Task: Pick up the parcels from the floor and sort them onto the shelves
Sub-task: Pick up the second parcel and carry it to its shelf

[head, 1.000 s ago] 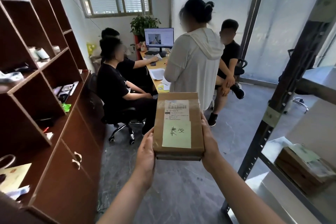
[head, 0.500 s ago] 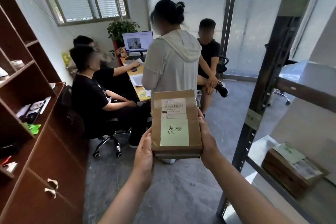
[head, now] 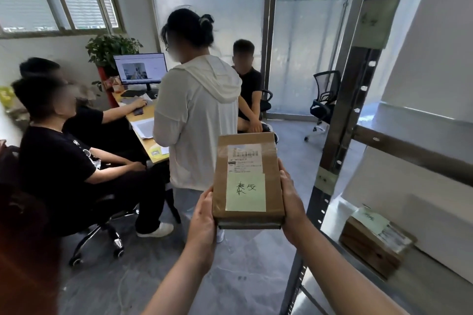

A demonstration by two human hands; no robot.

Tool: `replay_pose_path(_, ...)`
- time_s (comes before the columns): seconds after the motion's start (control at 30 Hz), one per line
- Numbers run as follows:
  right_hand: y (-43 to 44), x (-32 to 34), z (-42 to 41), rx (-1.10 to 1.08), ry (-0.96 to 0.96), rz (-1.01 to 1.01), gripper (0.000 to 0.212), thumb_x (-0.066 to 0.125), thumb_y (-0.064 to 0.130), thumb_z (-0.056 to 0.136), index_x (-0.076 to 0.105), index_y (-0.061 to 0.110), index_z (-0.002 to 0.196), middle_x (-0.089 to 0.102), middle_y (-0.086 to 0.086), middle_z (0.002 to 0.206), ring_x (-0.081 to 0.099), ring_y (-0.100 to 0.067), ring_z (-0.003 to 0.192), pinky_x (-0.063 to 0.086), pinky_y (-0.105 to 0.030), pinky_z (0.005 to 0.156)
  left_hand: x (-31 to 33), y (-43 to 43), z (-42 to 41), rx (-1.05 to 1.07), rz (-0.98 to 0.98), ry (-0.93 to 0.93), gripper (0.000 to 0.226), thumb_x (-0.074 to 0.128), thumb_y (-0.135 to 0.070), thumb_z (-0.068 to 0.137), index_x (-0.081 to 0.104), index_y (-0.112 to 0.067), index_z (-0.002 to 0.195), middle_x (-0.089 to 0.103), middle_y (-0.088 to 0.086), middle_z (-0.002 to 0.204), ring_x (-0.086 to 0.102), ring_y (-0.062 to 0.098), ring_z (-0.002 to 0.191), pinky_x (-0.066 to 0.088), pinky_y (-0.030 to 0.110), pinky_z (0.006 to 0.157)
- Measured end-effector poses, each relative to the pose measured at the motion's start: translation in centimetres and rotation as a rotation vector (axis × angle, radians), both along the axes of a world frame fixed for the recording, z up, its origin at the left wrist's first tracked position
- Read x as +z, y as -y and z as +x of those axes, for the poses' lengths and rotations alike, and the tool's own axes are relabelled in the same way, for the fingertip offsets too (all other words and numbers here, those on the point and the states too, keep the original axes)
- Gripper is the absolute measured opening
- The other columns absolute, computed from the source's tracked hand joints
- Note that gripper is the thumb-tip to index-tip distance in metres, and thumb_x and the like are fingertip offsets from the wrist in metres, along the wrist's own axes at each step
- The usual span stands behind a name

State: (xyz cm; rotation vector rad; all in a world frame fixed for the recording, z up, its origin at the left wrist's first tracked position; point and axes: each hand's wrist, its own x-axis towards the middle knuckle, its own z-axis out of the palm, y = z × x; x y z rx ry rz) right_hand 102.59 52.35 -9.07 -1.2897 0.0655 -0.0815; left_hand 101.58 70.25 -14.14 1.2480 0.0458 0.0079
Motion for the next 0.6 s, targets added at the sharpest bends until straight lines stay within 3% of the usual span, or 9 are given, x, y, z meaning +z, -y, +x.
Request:
replay_pose_path(0.1, -0.3, 0.3, 0.8, -0.048, 0.012, -0.004, 0.044, 0.032, 0.046, 0.108, 0.04, 0.042, 0.151, 0.045, -0.003, 0.155, 0.049, -0.026, 0.138, 0.04, -0.053, 0.115, 0.2, -0.3, 2.0, -0.015, 0.012, 0.039, 0.038, 0.044, -0.041, 0.103, 0.064, -0.025, 0.131, 0.066, 0.036, 0.111, 0.064, 0.042, 0.093, 0.05, 0.068, 0.083)
replay_pose_path(0.17, -0.5, 0.7, 1.4, -0.085, 0.025, -0.013, 0.044, 0.032, 0.046, 0.108, 0.04, 0.042, 0.15, 0.046, -0.004, 0.153, 0.051, -0.025, 0.136, 0.042, -0.052, 0.114, 0.7, -0.4, 3.3, -0.04, 0.02, 0.052, 0.044, 0.047, -0.051, 0.096, 0.067, -0.028, 0.128, 0.065, 0.035, 0.123, 0.068, 0.041, 0.1, 0.054, 0.055, 0.1)
replay_pose_path(0.23, -0.7, 1.2, 1.9, -0.138, 0.04, -0.036, 0.039, 0.032, 0.046, 0.108, 0.045, 0.047, 0.144, 0.047, -0.003, 0.151, 0.052, -0.024, 0.134, 0.043, -0.051, 0.114, 1.0, -0.5, 4.7, -0.086, 0.011, 0.046, 0.046, 0.049, -0.053, 0.094, 0.068, -0.027, 0.128, 0.068, 0.031, 0.122, 0.07, 0.038, 0.106, 0.058, 0.039, 0.096)
replay_pose_path(0.3, -0.6, 1.7, 2.1, -0.188, 0.051, -0.054, 0.036, 0.032, 0.047, 0.107, 0.047, 0.051, 0.14, 0.048, -0.003, 0.15, 0.053, -0.023, 0.133, 0.043, -0.052, 0.113, 1.2, -0.3, 5.8, -0.111, 0.007, 0.049, 0.038, 0.05, -0.048, 0.092, 0.073, -0.031, 0.118, 0.076, 0.012, 0.118, 0.074, 0.021, 0.108, 0.059, 0.019, 0.08)
replay_pose_path(0.33, -0.4, 1.9, 2.2, -0.211, 0.054, -0.059, 0.037, 0.032, 0.047, 0.107, 0.047, 0.05, 0.141, 0.048, -0.003, 0.15, 0.053, -0.023, 0.133, 0.043, -0.052, 0.113, 1.4, -0.1, 6.2, -0.128, 0.008, 0.055, 0.037, 0.05, -0.049, 0.091, 0.074, -0.035, 0.115, 0.078, 0.005, 0.115, 0.074, 0.016, 0.107, 0.058, 0.016, 0.076)
replay_pose_path(0.47, 0.7, 2.4, 1.4, -0.287, 0.102, -0.039, 0.037, 0.031, 0.042, 0.109, 0.054, 0.042, 0.138, 0.066, -0.007, 0.135, 0.064, -0.028, 0.123, 0.051, -0.052, 0.105, 2.5, 1.3, 6.8, -0.272, 0.017, 0.116, 0.042, 0.049, -0.05, 0.092, 0.071, -0.032, 0.124, 0.076, 0.003, 0.122, 0.071, 0.019, 0.116, 0.051, 0.035, 0.093)
replay_pose_path(0.6, 1.6, 3.1, -0.4, -0.371, 0.111, -0.02, 0.041, 0.032, 0.048, 0.107, 0.053, 0.038, 0.141, 0.07, -0.008, 0.131, 0.069, -0.026, 0.117, 0.058, -0.045, 0.096, 3.0, 2.8, 7.3, -0.369, 0.035, 0.137, 0.04, 0.043, -0.043, 0.099, 0.067, -0.033, 0.13, 0.075, -0.001, 0.124, 0.069, 0.019, 0.119, 0.049, 0.042, 0.1)
